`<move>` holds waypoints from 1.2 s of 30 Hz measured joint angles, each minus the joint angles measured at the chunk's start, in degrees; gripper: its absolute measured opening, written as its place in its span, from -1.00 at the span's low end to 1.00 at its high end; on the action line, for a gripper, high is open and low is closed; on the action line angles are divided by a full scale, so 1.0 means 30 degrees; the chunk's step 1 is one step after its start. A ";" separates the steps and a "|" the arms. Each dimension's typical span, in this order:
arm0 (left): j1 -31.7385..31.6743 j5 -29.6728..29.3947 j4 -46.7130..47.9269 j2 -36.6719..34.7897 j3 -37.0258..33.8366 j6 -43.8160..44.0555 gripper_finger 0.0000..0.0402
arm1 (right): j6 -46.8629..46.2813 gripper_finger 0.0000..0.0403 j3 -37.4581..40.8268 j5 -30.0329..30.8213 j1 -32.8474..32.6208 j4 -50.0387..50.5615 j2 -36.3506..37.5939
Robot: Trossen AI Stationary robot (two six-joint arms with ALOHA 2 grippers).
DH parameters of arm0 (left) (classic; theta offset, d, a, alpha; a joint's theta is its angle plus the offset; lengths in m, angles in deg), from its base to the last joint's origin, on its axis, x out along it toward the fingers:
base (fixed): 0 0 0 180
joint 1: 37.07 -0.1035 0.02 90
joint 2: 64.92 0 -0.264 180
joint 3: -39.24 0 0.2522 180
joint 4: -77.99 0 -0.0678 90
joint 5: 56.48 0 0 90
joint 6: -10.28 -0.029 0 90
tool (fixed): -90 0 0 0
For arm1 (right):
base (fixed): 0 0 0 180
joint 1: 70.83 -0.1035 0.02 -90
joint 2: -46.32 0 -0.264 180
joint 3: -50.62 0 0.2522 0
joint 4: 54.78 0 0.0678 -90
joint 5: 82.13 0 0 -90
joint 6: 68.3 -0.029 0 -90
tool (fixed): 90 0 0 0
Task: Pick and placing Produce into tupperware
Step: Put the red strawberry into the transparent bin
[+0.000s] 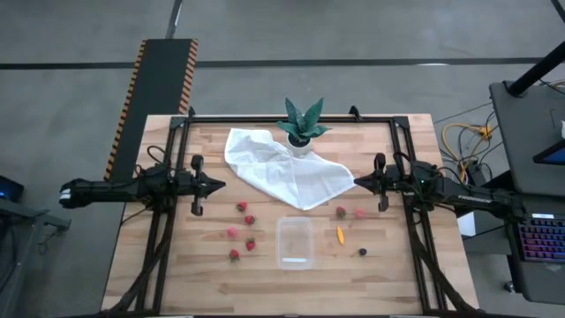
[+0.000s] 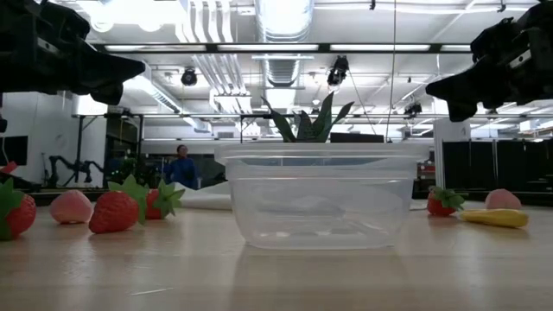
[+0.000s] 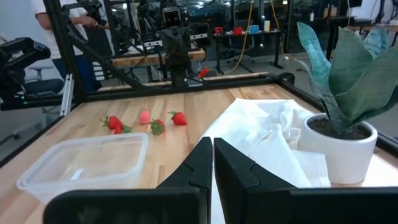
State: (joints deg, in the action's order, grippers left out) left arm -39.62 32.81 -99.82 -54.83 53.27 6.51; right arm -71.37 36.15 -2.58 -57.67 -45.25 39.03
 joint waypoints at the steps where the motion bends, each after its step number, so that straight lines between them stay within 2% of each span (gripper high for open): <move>1: 0.0000 -0.0030 0.0003 -0.0016 0.0000 0.0014 -1.00 | 0.0338 -0.96 0.0000 0.0004 -0.0004 -0.0193 0.0000; 4: 0.0000 -0.0034 0.0003 -0.0029 0.0003 0.0102 -1.00 | 0.0346 -0.96 0.0000 -0.0004 -0.0004 -0.0428 0.0007; 8: 0.0000 -0.0036 -0.0006 -0.0030 0.0000 0.0107 -1.00 | -0.1161 -0.96 0.0000 -0.0011 -0.0004 -0.0399 0.0007; 15: 0.0000 -0.0187 0.0004 -0.0029 0.0000 -0.0015 -1.00 | -0.0944 -0.94 -0.0563 0.0560 -0.0057 -0.0365 -0.0092; 19: 0.0000 -0.0442 0.0007 0.0001 0.0000 -0.0015 -1.00 | 0.0236 -0.82 -0.2133 0.0327 -0.0881 0.0120 -0.0368; 22: 0.0000 -0.0442 0.0011 -0.0029 0.0000 0.0000 -1.00 | 0.1332 -0.68 -0.3859 0.0385 -0.2100 0.2277 -0.0883; 28: 0.0000 -0.0442 0.0033 0.0001 0.0000 0.0109 -1.00 | -0.0156 -0.40 -0.6838 0.0944 -0.4769 0.6233 -0.3549; 36: 0.0000 -0.0481 0.0026 0.0001 0.0000 0.0117 -1.00 | -0.3516 -0.32 -1.1472 0.5095 -0.9014 1.2581 -0.9459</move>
State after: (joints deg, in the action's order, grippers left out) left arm -39.62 31.36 -99.74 -54.83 53.27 6.86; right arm -81.92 1.73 12.70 -84.71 -7.51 10.66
